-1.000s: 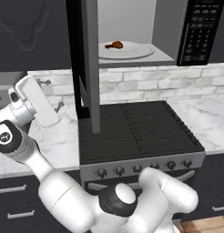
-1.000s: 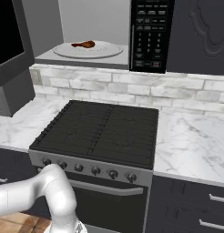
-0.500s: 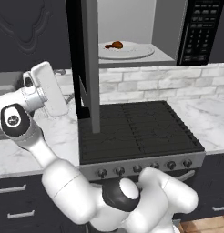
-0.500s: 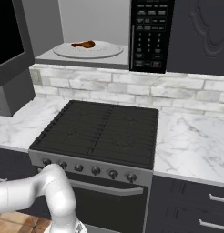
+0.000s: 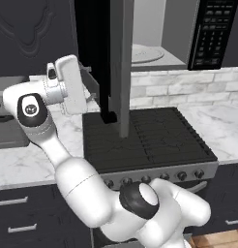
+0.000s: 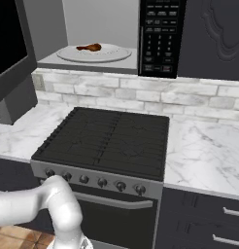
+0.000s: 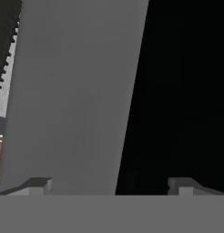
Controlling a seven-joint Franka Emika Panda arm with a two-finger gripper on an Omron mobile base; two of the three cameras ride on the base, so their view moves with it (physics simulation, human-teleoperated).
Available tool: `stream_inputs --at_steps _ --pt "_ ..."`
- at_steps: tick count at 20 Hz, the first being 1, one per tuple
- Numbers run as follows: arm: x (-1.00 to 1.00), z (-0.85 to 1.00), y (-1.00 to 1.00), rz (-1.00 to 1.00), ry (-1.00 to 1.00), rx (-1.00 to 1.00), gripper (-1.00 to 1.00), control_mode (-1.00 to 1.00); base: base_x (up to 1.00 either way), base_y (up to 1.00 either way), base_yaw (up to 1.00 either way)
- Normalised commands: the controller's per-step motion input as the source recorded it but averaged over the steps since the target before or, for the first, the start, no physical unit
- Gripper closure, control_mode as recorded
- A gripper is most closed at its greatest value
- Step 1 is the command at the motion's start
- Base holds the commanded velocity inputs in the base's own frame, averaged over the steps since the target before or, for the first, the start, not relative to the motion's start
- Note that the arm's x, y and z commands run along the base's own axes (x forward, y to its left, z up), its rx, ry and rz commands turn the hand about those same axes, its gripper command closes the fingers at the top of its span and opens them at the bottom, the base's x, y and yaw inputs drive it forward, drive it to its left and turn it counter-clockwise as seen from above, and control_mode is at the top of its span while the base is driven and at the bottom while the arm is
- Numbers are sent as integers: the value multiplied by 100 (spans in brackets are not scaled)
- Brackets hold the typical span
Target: Transport the chicken drumstick from the fridge to the microwave and turn on the microwave.
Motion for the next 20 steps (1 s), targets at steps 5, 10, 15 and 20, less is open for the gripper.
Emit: stream_inputs --at_steps 5,10,15,20 --pt "0 18 -71 -2 -6 10 -100 -100 0 0 0" --pt "12 9 -83 -1 -8 10 -100 -100 0 0 0" --pt "33 10 -81 0 -11 11 -100 -100 0 0 0" --pt "52 8 -83 0 -12 14 -100 -100 0 0 0"
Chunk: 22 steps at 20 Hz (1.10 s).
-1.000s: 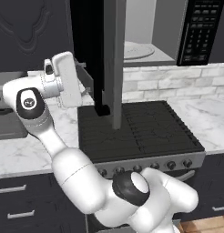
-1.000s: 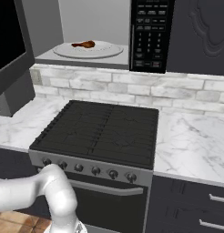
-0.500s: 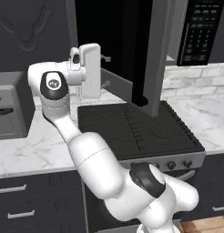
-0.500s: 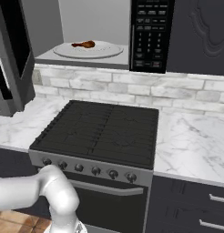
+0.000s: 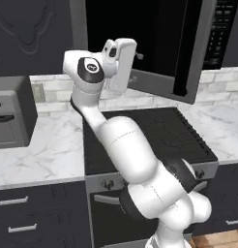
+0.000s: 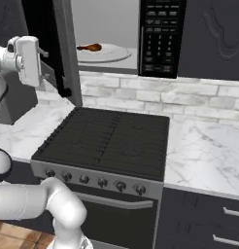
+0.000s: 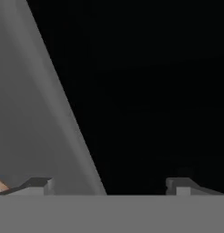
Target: Transport the chicken drumstick from the fridge to the microwave and turn on the microwave.
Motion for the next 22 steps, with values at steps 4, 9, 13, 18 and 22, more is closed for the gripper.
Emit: stream_inputs --at_steps 4,9,13,18,22 --pt "62 1 -84 0 -9 16 -100 -100 0 0 0" --pt "68 0 -77 6 -7 16 -100 -100 0 0 0" --pt "67 0 -72 17 -5 18 -100 -100 0 0 0" --pt "88 0 -73 36 -1 20 -100 -100 0 0 0" --pt "100 -5 -60 44 -3 15 -100 -100 0 0 0"
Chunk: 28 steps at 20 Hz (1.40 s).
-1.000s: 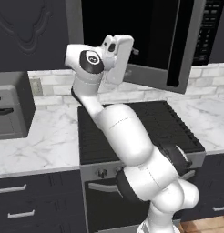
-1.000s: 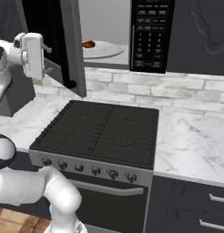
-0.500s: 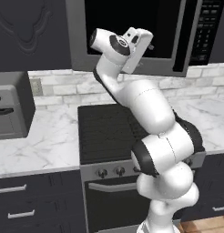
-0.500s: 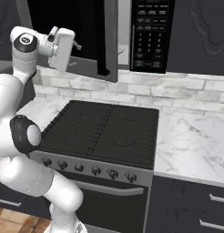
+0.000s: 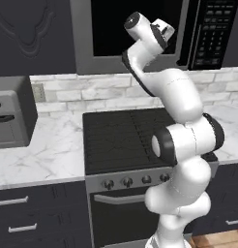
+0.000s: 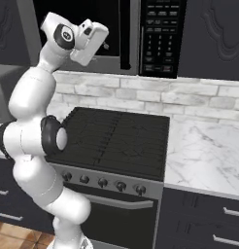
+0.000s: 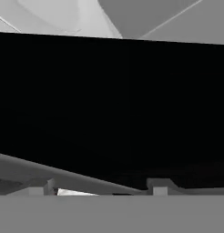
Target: Transport the chicken drumstick from the fridge to the microwave and turn on the microwave.
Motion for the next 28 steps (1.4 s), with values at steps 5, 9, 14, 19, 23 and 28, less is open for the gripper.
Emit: stream_inputs --at_steps 5,9,14,19,23,28 --pt "91 -21 -30 45 -14 4 -100 -100 0 0 0" --pt "2 -29 0 44 -31 -2 -100 -100 0 0 0" --pt "-63 -79 4 46 -45 -13 -100 -100 0 0 0" --pt "-100 -100 -9 45 -36 -8 -100 -100 0 0 0" --pt "-100 -100 -6 44 -4 -6 -100 -100 0 0 0" --pt "-100 -100 0 34 1 -14 -100 -100 0 0 0"
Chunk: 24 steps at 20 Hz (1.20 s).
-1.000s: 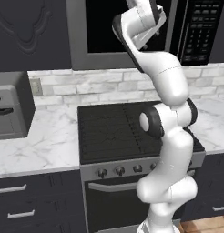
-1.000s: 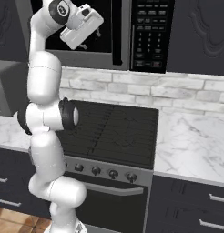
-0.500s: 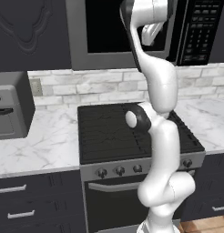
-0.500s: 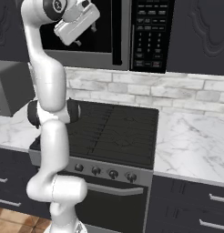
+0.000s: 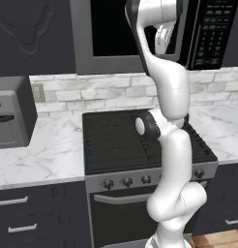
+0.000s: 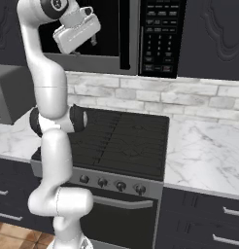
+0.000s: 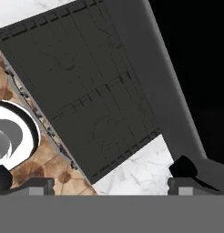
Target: Transport the chicken drumstick from the fridge to the microwave and turn on the microwave.
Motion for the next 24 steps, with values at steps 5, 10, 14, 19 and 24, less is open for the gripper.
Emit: stream_inputs --at_steps 5,10,14,19,24 --pt "-100 -100 0 34 4 -17 -100 -100 0 0 0" --pt "-100 -100 -5 30 45 0 -100 -100 0 0 0" --pt "-100 -100 -19 35 -4 -1 -100 -100 0 0 0" --pt "-100 -87 -41 25 -56 -5 -100 -100 0 0 0" --pt "-75 8 -42 25 -93 5 -100 -100 0 0 0"
